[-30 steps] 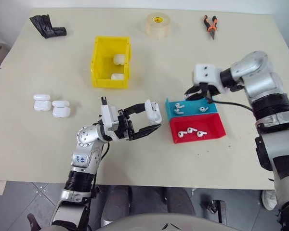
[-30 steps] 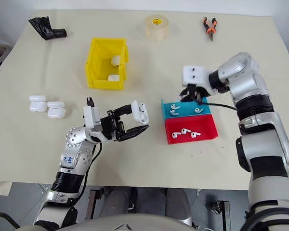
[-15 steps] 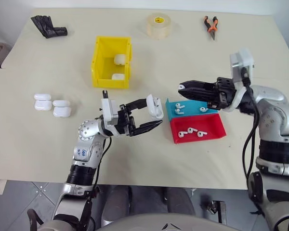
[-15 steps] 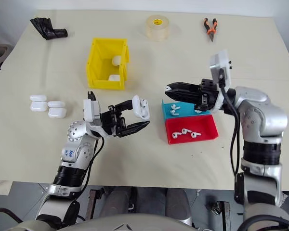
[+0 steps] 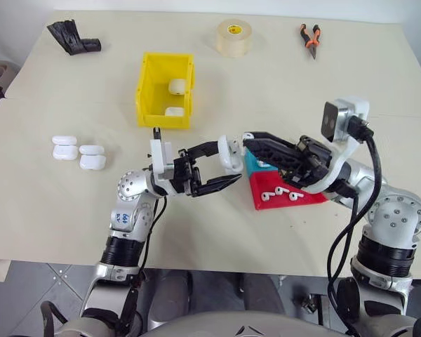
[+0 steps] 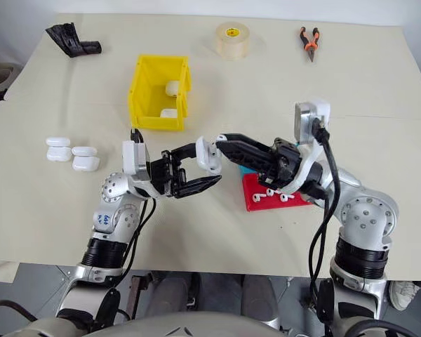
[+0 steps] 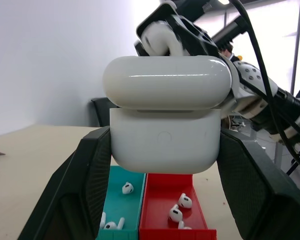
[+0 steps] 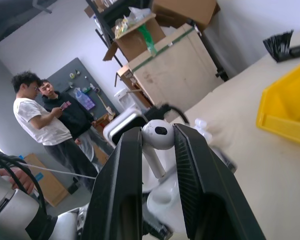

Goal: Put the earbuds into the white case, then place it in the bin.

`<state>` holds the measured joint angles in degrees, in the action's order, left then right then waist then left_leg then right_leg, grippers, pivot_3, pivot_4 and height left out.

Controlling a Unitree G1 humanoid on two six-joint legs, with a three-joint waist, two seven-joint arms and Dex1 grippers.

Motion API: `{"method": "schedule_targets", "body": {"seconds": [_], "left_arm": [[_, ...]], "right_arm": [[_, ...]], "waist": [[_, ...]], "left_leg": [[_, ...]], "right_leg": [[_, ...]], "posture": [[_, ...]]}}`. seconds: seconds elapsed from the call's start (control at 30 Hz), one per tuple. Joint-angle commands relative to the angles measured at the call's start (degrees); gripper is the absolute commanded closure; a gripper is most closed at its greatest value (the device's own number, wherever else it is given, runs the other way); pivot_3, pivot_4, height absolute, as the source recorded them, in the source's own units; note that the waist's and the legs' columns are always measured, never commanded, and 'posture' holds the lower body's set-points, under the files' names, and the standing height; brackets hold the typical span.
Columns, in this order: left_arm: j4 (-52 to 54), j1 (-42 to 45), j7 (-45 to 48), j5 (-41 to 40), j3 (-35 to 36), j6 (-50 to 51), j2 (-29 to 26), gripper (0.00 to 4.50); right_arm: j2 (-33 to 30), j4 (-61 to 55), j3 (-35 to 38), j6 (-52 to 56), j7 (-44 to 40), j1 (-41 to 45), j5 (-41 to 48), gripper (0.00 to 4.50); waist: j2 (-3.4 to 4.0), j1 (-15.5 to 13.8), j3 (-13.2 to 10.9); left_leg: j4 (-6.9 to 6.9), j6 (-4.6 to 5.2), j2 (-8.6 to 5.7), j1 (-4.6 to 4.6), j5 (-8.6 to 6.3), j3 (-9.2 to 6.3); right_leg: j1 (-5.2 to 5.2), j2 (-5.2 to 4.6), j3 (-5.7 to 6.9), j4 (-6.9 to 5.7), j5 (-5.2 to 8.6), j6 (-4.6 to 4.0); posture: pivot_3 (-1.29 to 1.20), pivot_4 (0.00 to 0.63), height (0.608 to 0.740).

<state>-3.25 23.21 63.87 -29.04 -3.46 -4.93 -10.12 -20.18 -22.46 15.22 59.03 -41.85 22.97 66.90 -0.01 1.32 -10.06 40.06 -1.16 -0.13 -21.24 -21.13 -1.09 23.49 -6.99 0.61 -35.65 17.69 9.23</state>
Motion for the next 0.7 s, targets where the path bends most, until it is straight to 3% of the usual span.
{"method": "schedule_targets", "body": {"seconds": [0.03,0.57,0.7], "left_arm": [[0.88,0.56,-0.21,-1.08,0.03,-0.03,0.49,1.72],[1.83,0.98,-0.84,-1.07,0.71,1.15,0.86,1.72],[2.01,1.02,-0.76,-0.9,0.75,1.3,0.93,1.72]], "right_arm": [[0.05,-2.83,-1.97,-2.35,0.13,-1.81,0.84,3.96],[-5.57,-1.57,-12.11,-14.21,-6.85,-8.29,-11.58,3.96],[-5.7,-0.79,-12.02,-14.38,-7.04,-6.5,-11.02,2.59]], "waist": [[0.0,0.03,0.0],[0.0,0.02,0.0],[0.0,0.0,0.0]], "left_leg": [[0.0,0.0,0.0,0.0,0.0,0.0],[-0.01,0.03,-0.01,0.01,-0.01,0.05],[-0.01,0.03,-0.01,0.01,0.0,0.04]], "right_leg": [[0.0,0.0,0.0,0.0,0.0,0.0],[-0.01,0.01,0.0,0.02,0.0,0.0],[-0.01,0.01,0.0,0.02,0.0,0.0]], "posture": [[0.0,0.15,0.74],[0.0,0.15,0.74],[0.0,0.15,0.74]]}}
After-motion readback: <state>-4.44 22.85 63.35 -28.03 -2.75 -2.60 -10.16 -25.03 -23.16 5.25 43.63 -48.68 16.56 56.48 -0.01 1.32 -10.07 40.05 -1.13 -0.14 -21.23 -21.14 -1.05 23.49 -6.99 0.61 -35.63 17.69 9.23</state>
